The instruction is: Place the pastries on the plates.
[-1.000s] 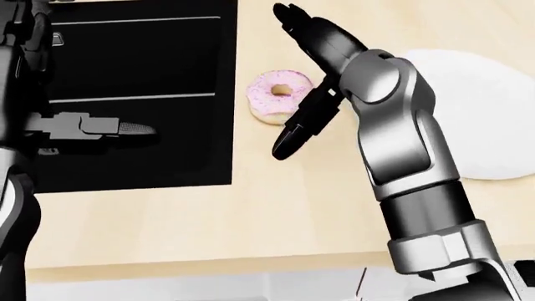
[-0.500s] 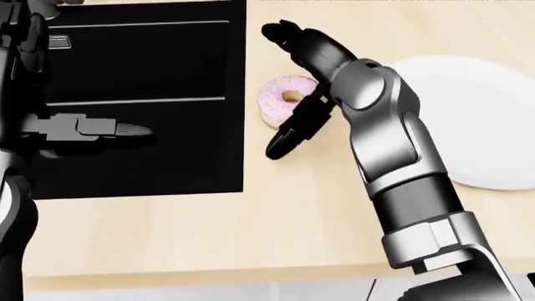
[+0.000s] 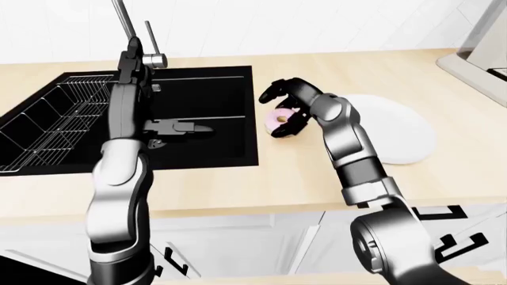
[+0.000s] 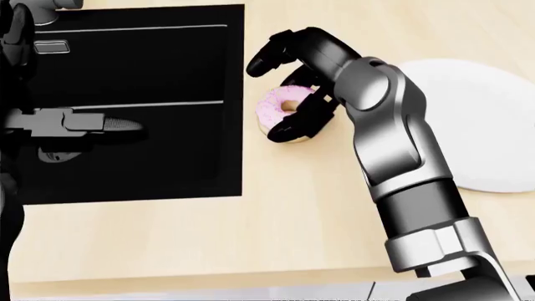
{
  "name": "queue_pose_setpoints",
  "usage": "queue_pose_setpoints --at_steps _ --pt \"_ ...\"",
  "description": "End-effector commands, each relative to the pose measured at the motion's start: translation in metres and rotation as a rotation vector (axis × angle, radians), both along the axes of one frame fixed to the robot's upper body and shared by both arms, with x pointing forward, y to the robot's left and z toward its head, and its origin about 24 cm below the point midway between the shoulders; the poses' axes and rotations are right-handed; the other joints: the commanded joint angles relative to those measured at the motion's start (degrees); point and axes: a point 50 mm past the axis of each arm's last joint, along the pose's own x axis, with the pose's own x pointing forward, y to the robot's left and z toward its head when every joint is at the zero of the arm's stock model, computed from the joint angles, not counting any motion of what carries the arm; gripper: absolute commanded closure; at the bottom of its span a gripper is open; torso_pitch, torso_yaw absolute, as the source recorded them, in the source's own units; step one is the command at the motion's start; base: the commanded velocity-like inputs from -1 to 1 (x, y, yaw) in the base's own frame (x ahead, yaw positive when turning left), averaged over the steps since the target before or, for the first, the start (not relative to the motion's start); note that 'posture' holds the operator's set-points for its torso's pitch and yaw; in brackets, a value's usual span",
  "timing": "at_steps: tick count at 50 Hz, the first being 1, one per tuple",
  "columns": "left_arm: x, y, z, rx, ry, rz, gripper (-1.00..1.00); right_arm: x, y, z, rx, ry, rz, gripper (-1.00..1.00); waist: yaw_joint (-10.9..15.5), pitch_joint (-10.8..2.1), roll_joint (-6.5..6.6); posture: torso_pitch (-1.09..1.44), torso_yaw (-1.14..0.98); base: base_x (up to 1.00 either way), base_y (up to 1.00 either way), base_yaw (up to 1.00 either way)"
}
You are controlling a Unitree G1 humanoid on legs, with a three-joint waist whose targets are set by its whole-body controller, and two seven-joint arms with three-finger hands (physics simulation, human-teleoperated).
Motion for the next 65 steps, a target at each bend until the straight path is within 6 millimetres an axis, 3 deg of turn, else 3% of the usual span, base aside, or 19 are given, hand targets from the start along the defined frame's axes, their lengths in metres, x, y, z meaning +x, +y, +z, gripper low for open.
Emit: queue_pose_setpoints --at_steps 1,12,21,32,37,48,51,65 --pt "-0.006 0.000 0.017 0.013 -0.086 0.001 -1.00 -0.002 0.004 0.026 0.006 -0.103 0.019 0.04 -0.01 -1.61 0.17 0.00 0.00 0.00 0.00 0.00" --pt "-0.008 0.000 0.018 0.014 -0.090 0.006 -1.00 -0.005 0.005 0.028 -0.013 -0.130 0.038 0.33 0.00 -1.57 0.18 0.00 0.00 0.00 0.00 0.00" --pt "-0.007 0.001 0.019 0.014 -0.091 0.005 -1.00 -0.005 -0.001 0.065 0.020 -0.211 0.027 0.46 -0.04 -1.48 0.26 0.00 0.00 0.00 0.00 0.00" --pt "-0.007 0.002 0.020 0.016 -0.091 0.007 -1.00 -0.004 -0.043 0.104 0.047 -0.280 -0.093 0.47 0.03 -1.35 -0.11 0.00 0.00 0.00 0.00 0.00" --pt "-0.007 0.003 0.020 0.013 -0.095 0.008 -1.00 -0.013 -0.080 0.124 0.038 -0.311 -0.199 0.47 0.18 -1.28 -0.37 0.00 0.00 0.00 0.00 0.00" --pt "-0.010 0.005 0.020 0.009 -0.098 0.012 -1.00 -0.027 -0.135 0.120 0.033 -0.297 -0.347 0.47 0.31 -1.17 -1.01 0.00 0.00 0.00 0.00 0.00" --pt "-0.011 0.006 0.019 0.009 -0.096 0.013 -1.00 -0.028 -0.147 0.110 0.024 -0.282 -0.381 0.47 0.36 -1.15 -1.07 0.00 0.00 0.00 0.00 0.00" --pt "-0.010 0.004 0.017 0.015 -0.088 0.012 -1.00 -0.031 -0.173 0.066 -0.002 -0.211 -0.457 0.47 0.60 -1.27 -1.61 0.00 0.00 0.00 0.00 0.00"
